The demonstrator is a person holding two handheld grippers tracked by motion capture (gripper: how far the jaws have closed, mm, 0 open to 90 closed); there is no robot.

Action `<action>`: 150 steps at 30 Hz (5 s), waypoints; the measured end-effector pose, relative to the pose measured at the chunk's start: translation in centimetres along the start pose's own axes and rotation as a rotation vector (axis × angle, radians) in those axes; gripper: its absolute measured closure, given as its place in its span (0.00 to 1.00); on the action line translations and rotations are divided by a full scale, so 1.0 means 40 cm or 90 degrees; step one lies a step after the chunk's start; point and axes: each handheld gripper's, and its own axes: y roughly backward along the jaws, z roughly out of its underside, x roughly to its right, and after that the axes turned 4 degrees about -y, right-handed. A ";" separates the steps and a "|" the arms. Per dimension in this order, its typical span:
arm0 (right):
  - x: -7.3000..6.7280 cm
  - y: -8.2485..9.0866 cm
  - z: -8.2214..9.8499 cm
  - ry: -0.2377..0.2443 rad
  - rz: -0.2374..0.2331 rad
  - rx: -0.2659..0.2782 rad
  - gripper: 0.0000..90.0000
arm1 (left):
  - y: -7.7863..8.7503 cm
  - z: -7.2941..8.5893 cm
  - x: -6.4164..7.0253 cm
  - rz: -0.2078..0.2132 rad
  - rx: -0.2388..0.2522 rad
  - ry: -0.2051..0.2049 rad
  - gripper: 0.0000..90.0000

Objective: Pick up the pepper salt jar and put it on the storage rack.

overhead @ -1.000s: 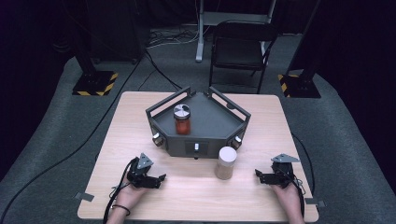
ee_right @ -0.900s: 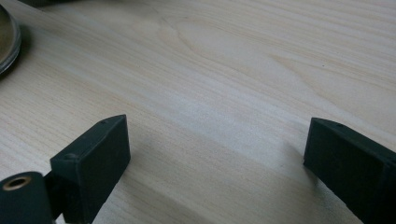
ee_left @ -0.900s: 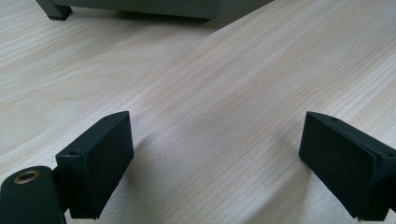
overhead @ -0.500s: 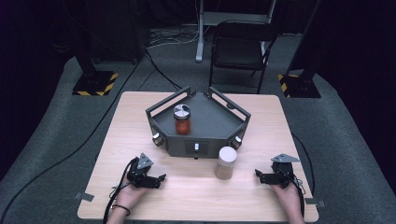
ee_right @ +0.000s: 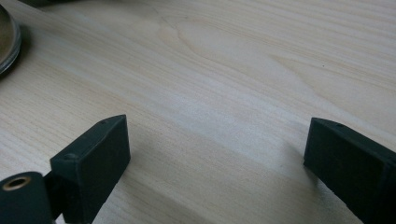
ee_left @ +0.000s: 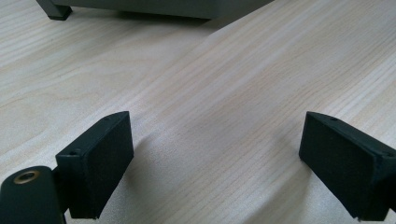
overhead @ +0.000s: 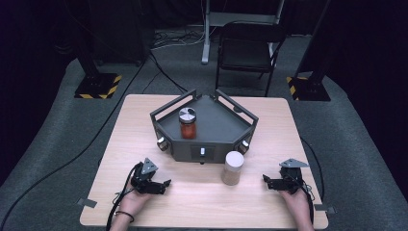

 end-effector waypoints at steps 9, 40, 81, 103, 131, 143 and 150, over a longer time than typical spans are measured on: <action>0.000 0.000 0.000 0.000 0.000 0.000 0.07 | 0.000 0.000 0.000 0.000 0.000 0.000 0.10; 0.001 0.029 0.000 -0.009 -0.042 0.035 0.11 | 0.000 0.000 0.000 0.000 0.000 0.000 0.10; -0.059 0.057 -0.038 0.043 -0.137 0.081 0.11 | 0.000 0.000 0.000 0.000 0.000 0.001 0.10; -0.094 0.051 -0.059 0.062 -0.196 0.101 0.11 | 0.000 0.000 0.000 0.000 0.000 0.000 0.10; -0.160 0.027 -0.090 0.098 -0.211 0.127 0.16 | 0.000 0.000 0.000 0.000 0.001 0.000 0.10; -0.161 0.003 -0.107 0.079 -0.224 0.134 0.27 | 0.000 0.000 0.000 0.000 0.000 0.000 0.10; -0.195 0.008 -0.125 0.112 -0.198 0.130 0.37 | 0.000 0.000 0.000 0.000 0.001 0.001 0.10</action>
